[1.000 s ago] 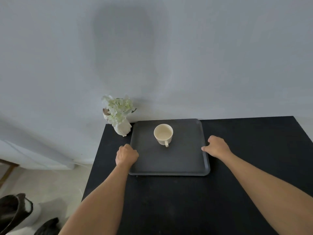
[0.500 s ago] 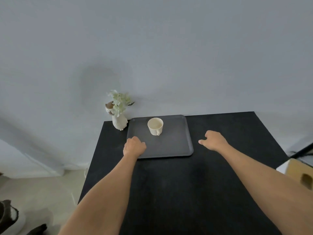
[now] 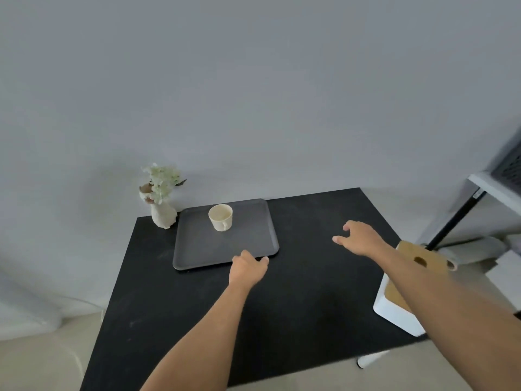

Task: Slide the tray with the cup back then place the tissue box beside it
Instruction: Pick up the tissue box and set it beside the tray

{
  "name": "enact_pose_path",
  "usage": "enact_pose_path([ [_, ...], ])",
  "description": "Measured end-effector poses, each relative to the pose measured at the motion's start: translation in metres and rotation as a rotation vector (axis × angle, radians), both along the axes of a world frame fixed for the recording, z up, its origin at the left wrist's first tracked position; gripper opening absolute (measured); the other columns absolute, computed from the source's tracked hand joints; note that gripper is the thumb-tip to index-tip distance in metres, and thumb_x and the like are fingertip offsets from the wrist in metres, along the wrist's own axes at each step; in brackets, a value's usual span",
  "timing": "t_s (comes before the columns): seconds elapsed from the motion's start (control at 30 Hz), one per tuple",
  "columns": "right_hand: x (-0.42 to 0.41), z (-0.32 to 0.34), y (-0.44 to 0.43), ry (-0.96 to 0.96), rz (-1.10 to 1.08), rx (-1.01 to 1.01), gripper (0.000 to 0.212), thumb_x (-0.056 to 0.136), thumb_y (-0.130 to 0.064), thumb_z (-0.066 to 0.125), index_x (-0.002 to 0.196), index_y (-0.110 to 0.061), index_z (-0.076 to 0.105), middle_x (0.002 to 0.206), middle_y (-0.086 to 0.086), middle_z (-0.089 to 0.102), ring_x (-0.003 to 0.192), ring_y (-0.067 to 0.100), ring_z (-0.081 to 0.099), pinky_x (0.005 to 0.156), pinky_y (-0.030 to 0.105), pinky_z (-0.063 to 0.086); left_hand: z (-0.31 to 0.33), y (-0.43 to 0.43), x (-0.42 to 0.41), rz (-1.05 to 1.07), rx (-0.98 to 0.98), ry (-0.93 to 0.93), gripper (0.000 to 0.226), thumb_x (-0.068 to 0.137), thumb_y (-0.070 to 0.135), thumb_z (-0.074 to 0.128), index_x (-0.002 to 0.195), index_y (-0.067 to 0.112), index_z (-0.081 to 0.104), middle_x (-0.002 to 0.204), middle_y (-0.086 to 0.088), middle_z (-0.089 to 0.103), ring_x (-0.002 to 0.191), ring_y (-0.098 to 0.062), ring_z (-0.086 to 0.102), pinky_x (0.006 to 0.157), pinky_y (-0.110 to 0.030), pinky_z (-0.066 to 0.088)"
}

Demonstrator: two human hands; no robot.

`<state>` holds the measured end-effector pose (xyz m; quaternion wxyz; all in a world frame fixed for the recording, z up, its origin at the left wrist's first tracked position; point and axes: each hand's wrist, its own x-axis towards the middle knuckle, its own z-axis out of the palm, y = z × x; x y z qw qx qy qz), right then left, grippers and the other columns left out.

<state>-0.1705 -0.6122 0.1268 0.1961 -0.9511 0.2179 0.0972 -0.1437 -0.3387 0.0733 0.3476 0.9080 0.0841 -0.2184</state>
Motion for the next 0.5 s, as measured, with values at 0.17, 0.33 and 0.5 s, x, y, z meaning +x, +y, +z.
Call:
enact_pose_path([
  [0.17, -0.034, 0.000, -0.061, 0.002, -0.073, 0.004, 0.058, 0.092, -0.044, 0.058, 0.139, -0.011, 0.046, 0.144, 0.009, 0.050, 0.129, 0.029, 0.051, 0.101, 0.037, 0.043, 0.000, -0.072, -0.044, -0.029, -0.136, 0.131, 0.079, 0.090, 0.054, 0.054, 0.149, 0.006, 0.033, 0.148, -0.013, 0.043, 0.121, -0.027, 0.054, 0.091, -0.033, 0.048],
  [0.33, -0.057, -0.013, -0.128, 0.023, -0.119, 0.038, 0.059, 0.090, -0.047, 0.057, 0.137, -0.012, 0.048, 0.141, 0.009, 0.053, 0.126, 0.028, 0.053, 0.100, 0.039, 0.045, -0.008, -0.151, -0.086, -0.039, -0.195, 0.229, 0.084, 0.089, 0.056, 0.055, 0.153, 0.011, 0.026, 0.149, -0.009, 0.042, 0.114, -0.023, 0.055, 0.094, -0.038, 0.053],
  [0.5, -0.070, -0.027, -0.182, 0.057, -0.138, 0.044, 0.051, 0.089, -0.045, 0.052, 0.127, -0.010, 0.054, 0.127, 0.012, 0.059, 0.112, 0.029, 0.057, 0.091, 0.041, 0.047, -0.023, -0.219, -0.120, -0.024, -0.183, 0.289, 0.087, 0.088, 0.056, 0.057, 0.155, 0.015, 0.019, 0.154, -0.010, 0.035, 0.129, -0.027, 0.049, 0.097, -0.038, 0.051],
])
